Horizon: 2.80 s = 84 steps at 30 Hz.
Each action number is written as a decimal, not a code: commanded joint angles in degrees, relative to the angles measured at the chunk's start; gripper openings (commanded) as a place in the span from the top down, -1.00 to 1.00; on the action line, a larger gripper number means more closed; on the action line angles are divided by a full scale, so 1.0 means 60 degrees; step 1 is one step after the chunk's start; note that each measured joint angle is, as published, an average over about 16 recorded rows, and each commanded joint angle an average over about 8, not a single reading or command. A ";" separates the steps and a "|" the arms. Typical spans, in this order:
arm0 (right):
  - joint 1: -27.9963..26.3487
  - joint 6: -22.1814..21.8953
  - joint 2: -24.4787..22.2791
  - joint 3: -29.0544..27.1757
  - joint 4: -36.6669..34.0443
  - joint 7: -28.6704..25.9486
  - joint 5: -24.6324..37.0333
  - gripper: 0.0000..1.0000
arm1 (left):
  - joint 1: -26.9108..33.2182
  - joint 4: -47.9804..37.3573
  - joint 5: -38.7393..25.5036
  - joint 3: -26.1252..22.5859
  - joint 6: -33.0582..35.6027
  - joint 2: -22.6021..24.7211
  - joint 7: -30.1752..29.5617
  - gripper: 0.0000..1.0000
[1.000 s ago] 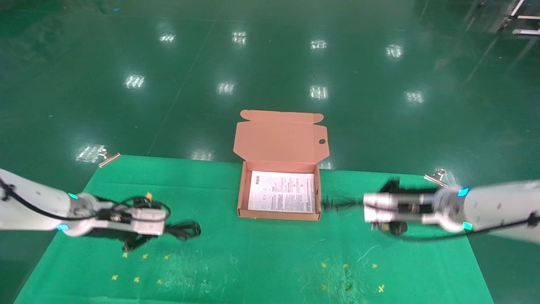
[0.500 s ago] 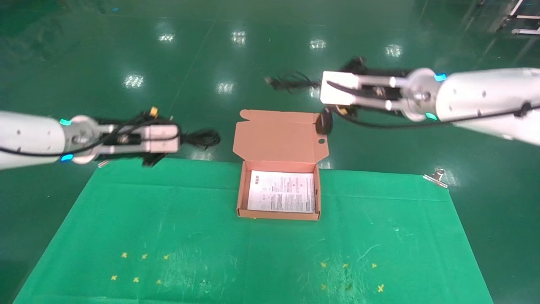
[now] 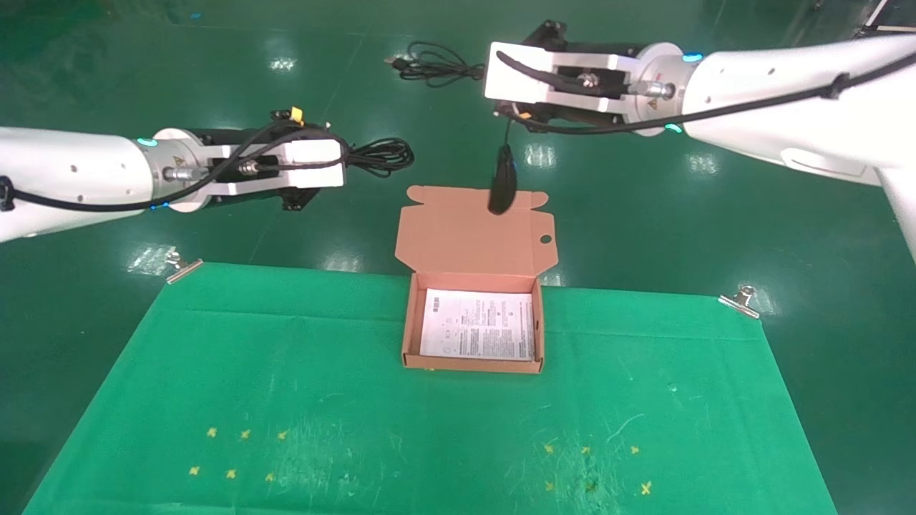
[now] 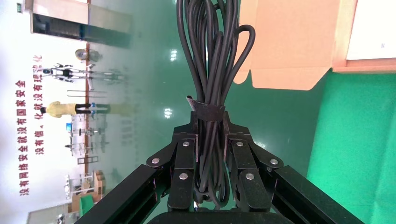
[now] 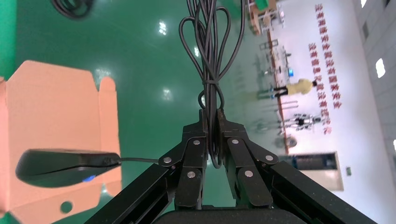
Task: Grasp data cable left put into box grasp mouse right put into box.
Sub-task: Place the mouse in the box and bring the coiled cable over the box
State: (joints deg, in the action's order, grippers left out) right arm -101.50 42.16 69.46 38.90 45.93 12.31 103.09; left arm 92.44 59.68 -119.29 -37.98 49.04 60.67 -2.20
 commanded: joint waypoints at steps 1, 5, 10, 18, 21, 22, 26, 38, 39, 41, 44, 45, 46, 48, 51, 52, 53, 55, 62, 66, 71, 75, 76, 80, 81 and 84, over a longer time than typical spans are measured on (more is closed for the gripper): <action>-0.0112 0.0040 0.0096 -0.0044 -0.0169 0.0323 -0.0186 1.00 | 0.0035 -0.0023 -0.0047 0.0008 -0.0087 0.0049 0.0005 1.00; -0.0181 0.0055 0.0145 -0.0083 -0.0309 0.0486 -0.0309 1.00 | 0.0055 -0.0012 -0.0082 0.0018 -0.0142 0.0063 0.0007 1.00; -0.0051 0.0060 0.0170 -0.0027 -0.0374 0.0493 -0.0271 1.00 | -0.0036 -0.0038 -0.0105 -0.0009 -0.0095 0.0039 -0.0043 1.00; 0.0281 0.0047 0.0341 0.0099 -0.0646 0.0304 -0.0183 1.00 | -0.0359 0.0102 -0.0370 -0.0143 0.0168 -0.0173 -0.0314 1.00; 0.0380 0.0027 0.0459 0.0133 -0.0805 0.0263 -0.0184 1.00 | -0.0489 0.0197 -0.0575 -0.0211 0.0291 -0.0260 -0.0508 1.00; 0.0410 0.0018 0.0504 0.0144 -0.0869 0.0260 -0.0186 1.00 | -0.0531 0.0231 -0.0649 -0.0232 0.0332 -0.0287 -0.0584 1.00; 0.0499 -0.0045 0.0726 0.0185 -0.1200 0.0309 -0.0201 1.00 | -0.0678 0.0371 -0.0969 -0.0303 0.0484 -0.0391 -0.0923 1.00; 0.0652 -0.0269 0.1304 0.0376 -0.2440 0.0892 -0.0552 1.00 | -0.0863 0.0625 -0.1978 -0.0475 0.0977 -0.0604 -0.1875 1.00; 0.0686 -0.0268 0.1325 0.0426 -0.2507 0.0935 -0.0606 1.00 | -0.0868 0.0644 -0.2048 -0.0486 0.1012 -0.0609 -0.1942 1.00; 0.0760 -0.0270 0.1359 0.0540 -0.2611 0.0995 -0.0719 1.00 | -0.0878 0.0692 -0.2157 -0.0503 0.1066 -0.0611 -0.2049 1.00; 0.0881 -0.0281 0.1399 0.0755 -0.2695 0.1035 -0.0912 1.00 | -0.0897 0.0775 -0.2251 -0.0512 0.1107 -0.0616 -0.2158 1.00; 0.0923 -0.0289 0.1410 0.0839 -0.2701 0.1038 -0.0984 1.00 | -0.0904 0.0799 -0.2270 -0.0513 0.1116 -0.0619 -0.2185 1.00; 0.0964 -0.0298 0.1421 0.0928 -0.2700 0.1033 -0.1059 1.00 | -0.0910 0.0821 -0.2287 -0.0513 0.1123 -0.0621 -0.2208 1.00; 0.1049 -0.0322 0.1439 0.1113 -0.2669 0.1001 -0.1225 1.00 | -0.0920 0.0855 -0.2311 -0.0513 0.1134 -0.0626 -0.2243 1.00; 0.1169 -0.0373 0.1461 0.1421 -0.2573 0.0903 -0.1504 1.00 | -0.0930 0.0890 -0.2335 -0.0513 0.1146 -0.0631 -0.2278 1.00; 0.1208 -0.0398 0.1468 0.1534 -0.2532 0.0863 -0.1602 1.00 | -0.0933 0.0899 -0.2341 -0.0513 0.1148 -0.0632 -0.2287 1.00; 0.1243 -0.0424 0.1474 0.1644 -0.2490 0.0813 -0.1703 1.00 | -0.0935 0.0906 -0.2346 -0.0513 0.1151 -0.0633 -0.2294 1.00; 0.1306 -0.0499 0.1484 0.1879 -0.2410 0.0697 -0.1916 1.00 | -0.0939 0.0918 -0.2354 -0.0513 0.1154 -0.0635 -0.2305 1.00; 0.1515 -0.0919 0.1496 0.2656 -0.2333 0.0091 -0.2815 1.00 | -0.0945 0.0938 -0.2368 -0.0513 0.1161 -0.0638 -0.2325 1.00; 0.1667 -0.1146 0.1487 0.3060 -0.2559 -0.0339 -0.3349 1.00 | -0.0946 0.0943 -0.2371 -0.0513 0.1163 -0.0638 -0.2330 1.00; 0.1766 -0.1360 0.1469 0.3508 -0.3106 -0.0801 -0.3795 1.00 | -0.0947 0.0945 -0.2373 -0.0513 0.1164 -0.0639 -0.2333 1.00; 0.1800 -0.1457 0.1460 0.3832 -0.3534 -0.1070 -0.3995 1.00 | -0.0947 0.0946 -0.2374 -0.0513 0.1164 -0.0639 -0.2333 1.00; 0.1798 -0.1452 0.1460 0.3925 -0.3625 -0.1126 -0.4017 1.00 | -0.0947 0.0946 -0.2374 -0.0513 0.1164 -0.0639 -0.2334 1.00; 0.1775 -0.1370 0.1462 0.4248 -0.3870 -0.1310 -0.4075 0.12 | -0.0948 0.0947 -0.2376 -0.0513 0.1165 -0.0639 -0.2334 1.00; 0.1763 -0.1338 0.1463 0.4318 -0.3910 -0.1345 -0.4084 -0.13 | -0.0949 0.0948 -0.2376 -0.0513 0.1166 -0.0639 -0.2334 1.00; 0.1734 -0.1274 0.1457 0.4427 -0.3962 -0.1409 -0.4106 -0.88 | -0.0950 0.0948 -0.2378 -0.0512 0.1167 -0.0640 -0.2334 1.00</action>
State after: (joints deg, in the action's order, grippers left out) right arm -90.98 34.37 77.96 65.06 22.70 4.09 78.41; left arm 86.70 65.39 -133.51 -41.07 56.03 56.87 -16.18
